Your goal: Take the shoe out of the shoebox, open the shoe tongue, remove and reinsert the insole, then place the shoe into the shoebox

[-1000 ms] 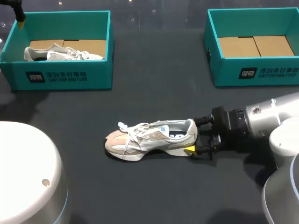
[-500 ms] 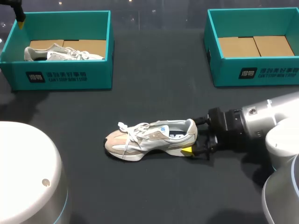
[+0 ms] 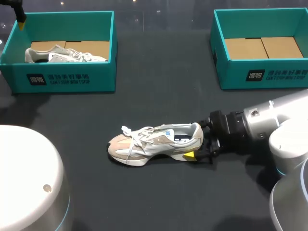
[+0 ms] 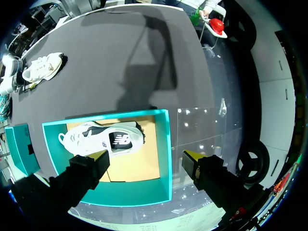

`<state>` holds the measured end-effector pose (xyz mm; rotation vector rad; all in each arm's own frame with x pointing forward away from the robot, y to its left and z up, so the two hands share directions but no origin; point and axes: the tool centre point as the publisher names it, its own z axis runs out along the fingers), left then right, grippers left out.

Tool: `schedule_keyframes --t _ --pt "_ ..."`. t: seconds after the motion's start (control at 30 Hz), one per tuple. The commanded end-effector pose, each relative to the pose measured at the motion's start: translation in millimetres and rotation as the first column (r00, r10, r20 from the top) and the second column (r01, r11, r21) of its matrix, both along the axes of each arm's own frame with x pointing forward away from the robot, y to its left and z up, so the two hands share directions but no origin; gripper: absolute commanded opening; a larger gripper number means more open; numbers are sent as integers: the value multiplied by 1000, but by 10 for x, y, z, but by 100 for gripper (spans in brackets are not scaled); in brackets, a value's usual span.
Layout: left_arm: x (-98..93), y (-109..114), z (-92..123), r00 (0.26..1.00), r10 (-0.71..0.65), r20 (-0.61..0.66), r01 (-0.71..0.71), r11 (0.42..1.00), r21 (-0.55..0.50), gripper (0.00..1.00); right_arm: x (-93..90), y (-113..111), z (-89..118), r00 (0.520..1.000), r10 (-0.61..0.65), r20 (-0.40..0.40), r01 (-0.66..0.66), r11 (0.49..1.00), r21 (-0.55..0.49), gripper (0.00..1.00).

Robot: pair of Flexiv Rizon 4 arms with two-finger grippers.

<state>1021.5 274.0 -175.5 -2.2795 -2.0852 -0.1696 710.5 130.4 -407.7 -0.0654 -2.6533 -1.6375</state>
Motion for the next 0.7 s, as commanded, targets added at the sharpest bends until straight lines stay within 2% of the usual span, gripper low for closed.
schedule_keyframes --t 0.03,0.07,0.13,0.17,0.7 --pt "-10 4 5 1000 -1 2 1 1000 1 100 22 68 -31 1000 4 0 -4 1000 -3 73" --pt "-10 4 5 1000 -1 2 1 1000 1 100 20 70 -34 1000 4 0 -4 1000 -3 49" --pt "-10 4 5 1000 -1 2 1 1000 1 100 9 70 -39 1000 2 1 -2 1000 -1 14" --pt "-10 4 5 1000 -1 2 1 1000 1 100 2 70 -42 1000 2 1 -2 1000 1 0" --pt "-10 4 5 1000 -1 2 1 1000 1 100 -36 84 -46 1000 9 5 -9 1000 15 0"
